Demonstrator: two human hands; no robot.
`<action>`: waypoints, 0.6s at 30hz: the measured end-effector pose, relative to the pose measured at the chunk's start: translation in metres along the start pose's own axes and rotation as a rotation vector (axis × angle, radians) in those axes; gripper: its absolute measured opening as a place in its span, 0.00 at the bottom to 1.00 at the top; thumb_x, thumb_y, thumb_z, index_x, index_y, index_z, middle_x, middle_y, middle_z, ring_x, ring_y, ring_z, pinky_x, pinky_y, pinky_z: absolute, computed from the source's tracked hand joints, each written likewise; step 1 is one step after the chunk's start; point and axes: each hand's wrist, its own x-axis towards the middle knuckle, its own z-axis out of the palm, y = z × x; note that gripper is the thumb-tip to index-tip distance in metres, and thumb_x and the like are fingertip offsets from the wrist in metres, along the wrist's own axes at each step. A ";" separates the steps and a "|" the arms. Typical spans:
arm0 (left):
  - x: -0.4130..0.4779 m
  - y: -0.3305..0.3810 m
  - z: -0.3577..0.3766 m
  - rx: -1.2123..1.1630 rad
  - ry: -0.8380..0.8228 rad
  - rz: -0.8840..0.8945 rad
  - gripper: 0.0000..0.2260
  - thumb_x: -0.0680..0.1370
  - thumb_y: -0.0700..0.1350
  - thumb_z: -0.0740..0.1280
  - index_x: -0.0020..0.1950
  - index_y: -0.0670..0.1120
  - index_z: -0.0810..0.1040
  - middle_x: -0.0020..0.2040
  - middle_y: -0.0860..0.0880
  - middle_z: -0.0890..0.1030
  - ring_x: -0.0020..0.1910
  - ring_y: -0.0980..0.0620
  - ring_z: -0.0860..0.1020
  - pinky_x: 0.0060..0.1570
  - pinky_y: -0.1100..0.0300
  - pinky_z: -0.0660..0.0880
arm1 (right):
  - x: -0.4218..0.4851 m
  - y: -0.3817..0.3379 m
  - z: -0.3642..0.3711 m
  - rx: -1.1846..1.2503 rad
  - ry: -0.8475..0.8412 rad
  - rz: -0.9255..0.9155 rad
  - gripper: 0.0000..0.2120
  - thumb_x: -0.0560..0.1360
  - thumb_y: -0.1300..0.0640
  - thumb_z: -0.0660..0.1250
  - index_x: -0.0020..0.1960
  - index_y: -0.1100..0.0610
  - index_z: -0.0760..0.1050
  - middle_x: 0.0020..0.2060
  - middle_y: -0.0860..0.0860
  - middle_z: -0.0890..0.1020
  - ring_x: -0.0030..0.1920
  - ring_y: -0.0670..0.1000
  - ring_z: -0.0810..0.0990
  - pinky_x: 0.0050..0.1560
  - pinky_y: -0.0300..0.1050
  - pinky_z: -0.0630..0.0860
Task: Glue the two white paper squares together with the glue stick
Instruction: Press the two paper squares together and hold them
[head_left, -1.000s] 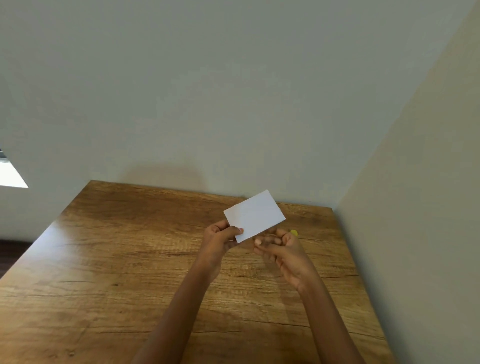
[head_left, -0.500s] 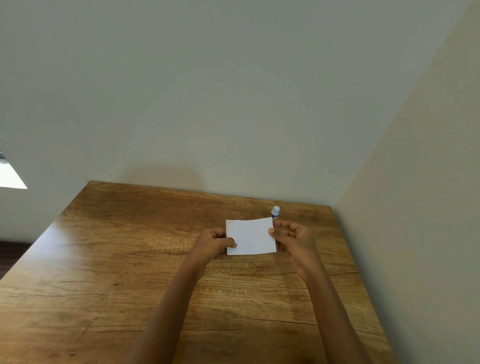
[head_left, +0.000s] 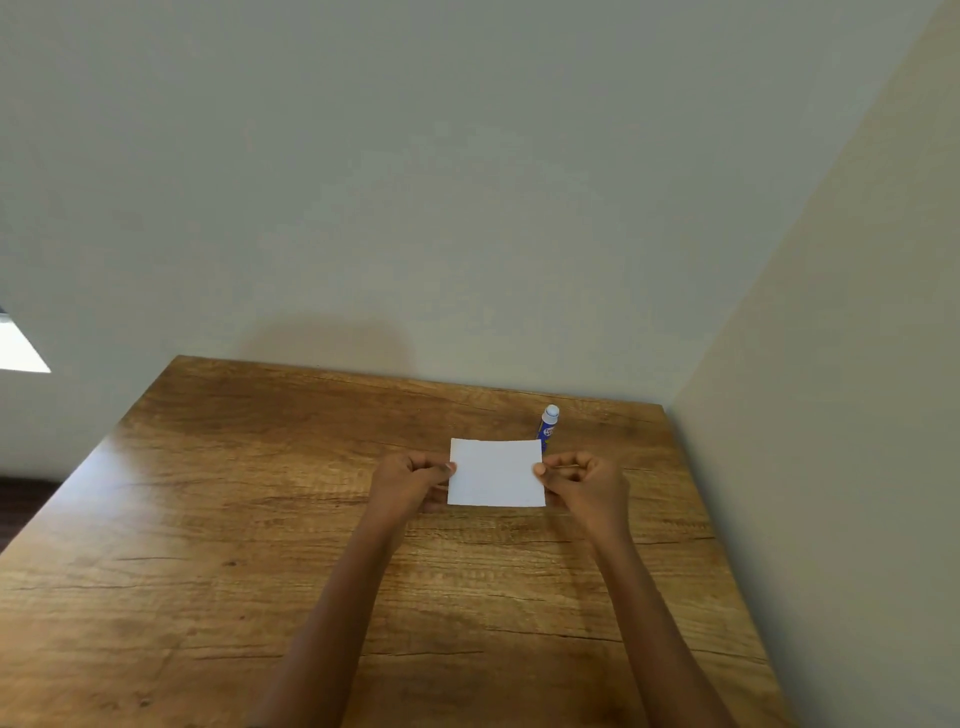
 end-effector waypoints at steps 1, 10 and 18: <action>0.001 -0.002 -0.001 0.014 0.010 -0.007 0.03 0.74 0.38 0.69 0.42 0.44 0.82 0.38 0.47 0.84 0.28 0.57 0.81 0.26 0.66 0.75 | 0.001 0.002 0.003 -0.029 0.005 -0.009 0.07 0.66 0.58 0.77 0.42 0.57 0.81 0.38 0.53 0.86 0.39 0.51 0.85 0.43 0.50 0.83; 0.009 -0.016 -0.011 0.130 0.136 -0.028 0.01 0.72 0.40 0.71 0.43 0.42 0.82 0.39 0.45 0.85 0.32 0.50 0.83 0.30 0.61 0.79 | -0.001 0.014 0.027 -0.111 -0.018 -0.033 0.06 0.67 0.61 0.76 0.42 0.62 0.81 0.36 0.56 0.84 0.33 0.50 0.84 0.31 0.44 0.82; 0.015 -0.016 -0.009 0.332 0.193 0.001 0.03 0.69 0.43 0.73 0.37 0.47 0.81 0.35 0.48 0.83 0.30 0.51 0.81 0.38 0.52 0.81 | 0.001 0.020 0.030 -0.139 -0.010 -0.016 0.06 0.68 0.61 0.75 0.41 0.62 0.82 0.34 0.55 0.84 0.32 0.49 0.84 0.31 0.44 0.82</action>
